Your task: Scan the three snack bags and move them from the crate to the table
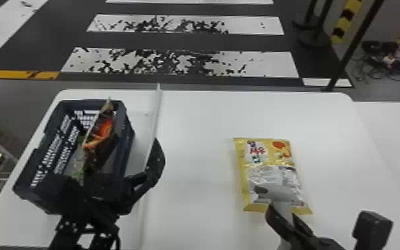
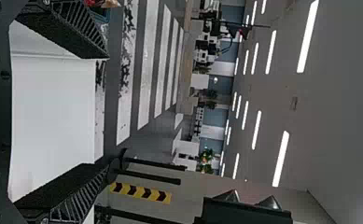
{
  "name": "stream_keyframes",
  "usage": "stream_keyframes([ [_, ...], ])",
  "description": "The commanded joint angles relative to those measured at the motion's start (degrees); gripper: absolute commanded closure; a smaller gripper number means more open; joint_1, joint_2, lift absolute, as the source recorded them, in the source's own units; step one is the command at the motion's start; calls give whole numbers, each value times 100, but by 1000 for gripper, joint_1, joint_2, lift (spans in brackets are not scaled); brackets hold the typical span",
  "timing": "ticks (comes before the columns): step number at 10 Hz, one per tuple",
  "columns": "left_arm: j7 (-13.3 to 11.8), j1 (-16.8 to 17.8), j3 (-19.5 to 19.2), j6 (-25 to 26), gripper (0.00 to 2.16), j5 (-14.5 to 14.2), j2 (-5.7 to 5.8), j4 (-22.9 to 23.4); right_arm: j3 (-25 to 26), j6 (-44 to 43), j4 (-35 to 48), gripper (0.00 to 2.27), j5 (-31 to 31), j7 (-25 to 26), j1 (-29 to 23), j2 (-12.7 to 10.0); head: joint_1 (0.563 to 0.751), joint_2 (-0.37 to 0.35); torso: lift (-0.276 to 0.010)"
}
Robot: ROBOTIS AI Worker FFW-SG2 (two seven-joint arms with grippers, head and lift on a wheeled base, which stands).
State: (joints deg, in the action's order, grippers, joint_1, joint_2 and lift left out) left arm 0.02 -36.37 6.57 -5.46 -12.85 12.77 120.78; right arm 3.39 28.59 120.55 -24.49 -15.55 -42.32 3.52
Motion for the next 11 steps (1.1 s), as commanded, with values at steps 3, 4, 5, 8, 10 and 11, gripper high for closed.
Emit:
stream_keyframes([
  [3,33,-2,-42,-20,33,2,24,7,-216,-261,-488,2165,190,87,197,9,695,45,-62],
  [4,33,7,-42,-20,33,2,15,-2,-208,-279,-462,2165,181,96,206,9,695,52,-62],
  [5,33,24,-42,-20,33,2,15,-11,-155,-261,-400,2165,146,96,197,18,695,54,-62],
  [8,24,42,-59,-20,33,2,7,-2,346,108,83,2165,-179,96,171,18,695,35,-62],
  [10,24,42,-59,-2,33,-7,7,7,988,582,268,2165,-460,96,417,18,695,-16,-62],
  [11,24,42,-59,-2,33,-7,24,25,1295,829,232,2165,-478,114,655,18,695,-37,-62],
])
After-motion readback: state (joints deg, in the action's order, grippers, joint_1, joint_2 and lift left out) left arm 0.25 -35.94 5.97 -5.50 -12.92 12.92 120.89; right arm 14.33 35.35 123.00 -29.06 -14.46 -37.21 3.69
